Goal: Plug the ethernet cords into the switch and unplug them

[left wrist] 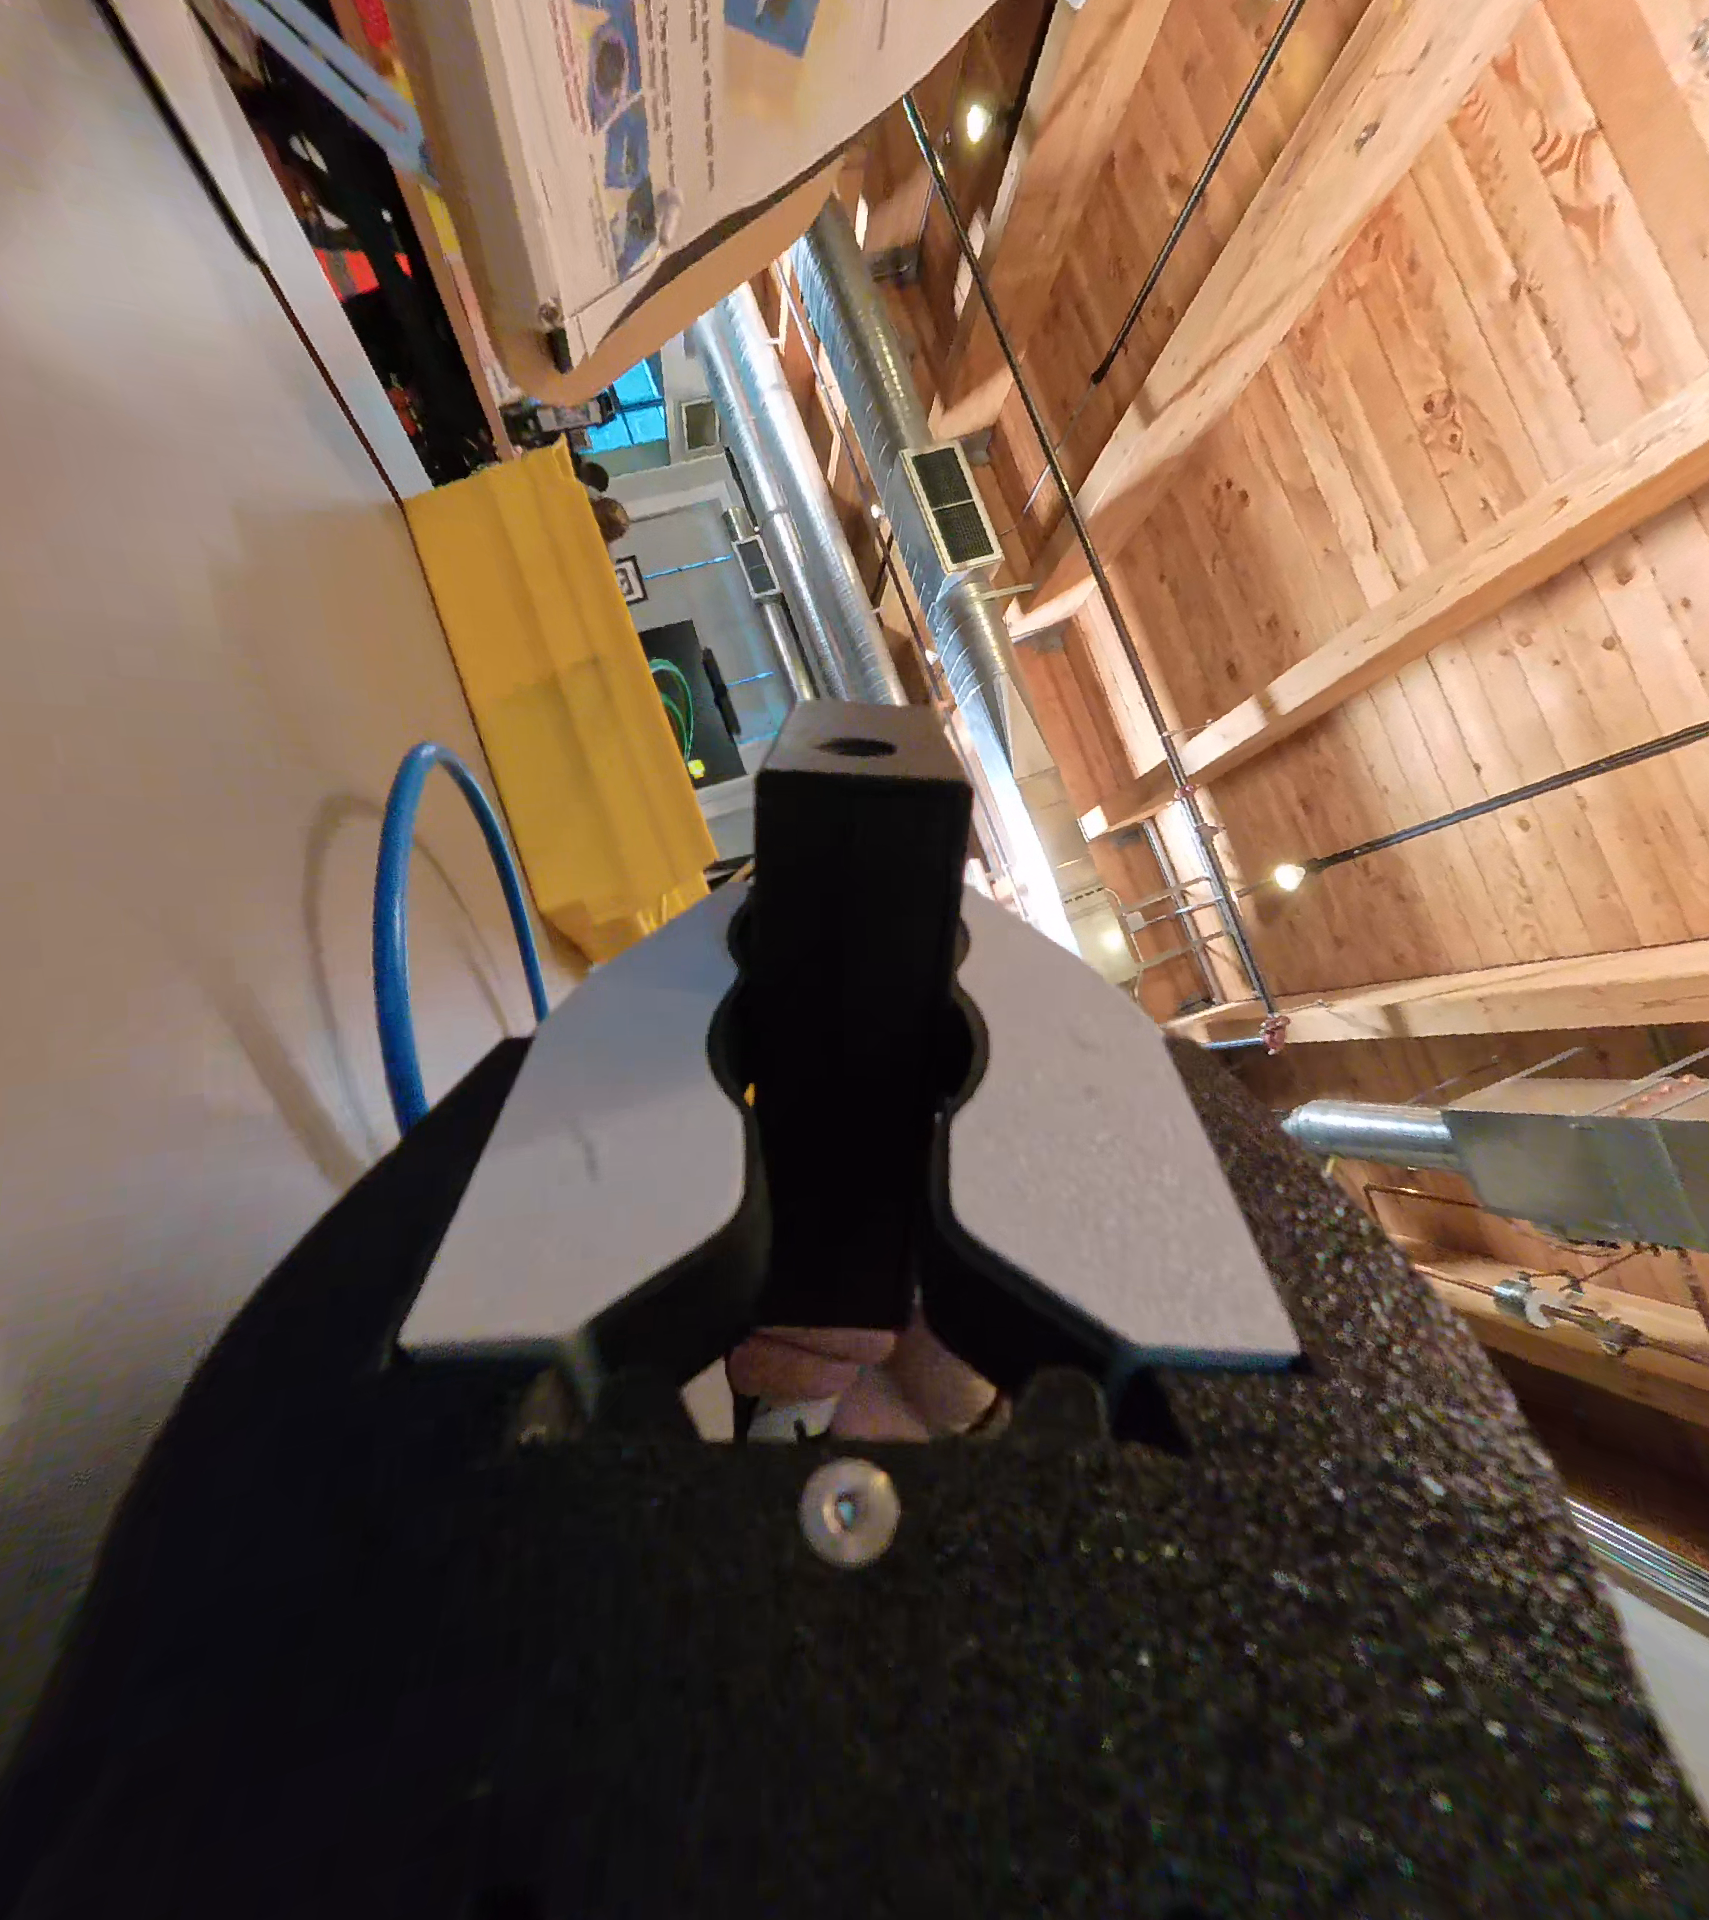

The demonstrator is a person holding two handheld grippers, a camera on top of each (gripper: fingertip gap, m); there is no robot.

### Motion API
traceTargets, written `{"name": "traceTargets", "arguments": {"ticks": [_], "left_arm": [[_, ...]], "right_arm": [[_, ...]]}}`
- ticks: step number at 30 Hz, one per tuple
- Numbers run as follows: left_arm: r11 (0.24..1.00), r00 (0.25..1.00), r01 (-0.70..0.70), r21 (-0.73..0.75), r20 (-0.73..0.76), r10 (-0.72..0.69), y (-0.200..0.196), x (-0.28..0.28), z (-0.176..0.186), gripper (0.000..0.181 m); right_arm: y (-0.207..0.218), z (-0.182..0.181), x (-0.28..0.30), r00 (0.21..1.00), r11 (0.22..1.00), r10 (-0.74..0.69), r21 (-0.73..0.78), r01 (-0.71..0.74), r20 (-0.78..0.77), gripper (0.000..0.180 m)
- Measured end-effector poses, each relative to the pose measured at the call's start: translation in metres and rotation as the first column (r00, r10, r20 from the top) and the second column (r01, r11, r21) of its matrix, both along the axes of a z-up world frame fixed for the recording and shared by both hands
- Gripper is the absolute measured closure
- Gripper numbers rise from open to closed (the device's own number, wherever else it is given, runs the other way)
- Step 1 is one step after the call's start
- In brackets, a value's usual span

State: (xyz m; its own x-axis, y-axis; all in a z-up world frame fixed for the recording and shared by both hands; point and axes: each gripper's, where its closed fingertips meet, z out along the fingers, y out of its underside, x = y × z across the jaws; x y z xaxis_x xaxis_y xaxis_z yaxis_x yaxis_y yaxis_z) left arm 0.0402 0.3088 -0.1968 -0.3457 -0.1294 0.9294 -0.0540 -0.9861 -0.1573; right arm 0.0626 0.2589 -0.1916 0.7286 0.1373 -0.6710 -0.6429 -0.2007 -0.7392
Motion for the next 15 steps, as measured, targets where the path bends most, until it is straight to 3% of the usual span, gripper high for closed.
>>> {"name": "traceTargets", "arguments": {"ticks": [5,10,15], "left_arm": [[0.999,0.999,0.035,0.015,-0.003,-0.035,-0.013,0.005,0.001,0.151],[0.997,0.999,0.053,0.052,-0.017,-0.052,-0.023,0.009,0.001,0.151],[0.995,0.998,0.06,0.084,-0.027,-0.058,-0.029,0.01,0.002,0.151]], "right_arm": [[0.027,-0.009,-0.014,0.984,1.0,0.002,0.006,-0.001,-0.179,0.137],[0.023,-0.013,-0.01,0.963,0.999,-0.034,0.026,0.043,-0.266,0.155],[0.02,-0.011,-0.009,0.94,0.995,-0.035,0.073,0.063,-0.338,0.162]]}}
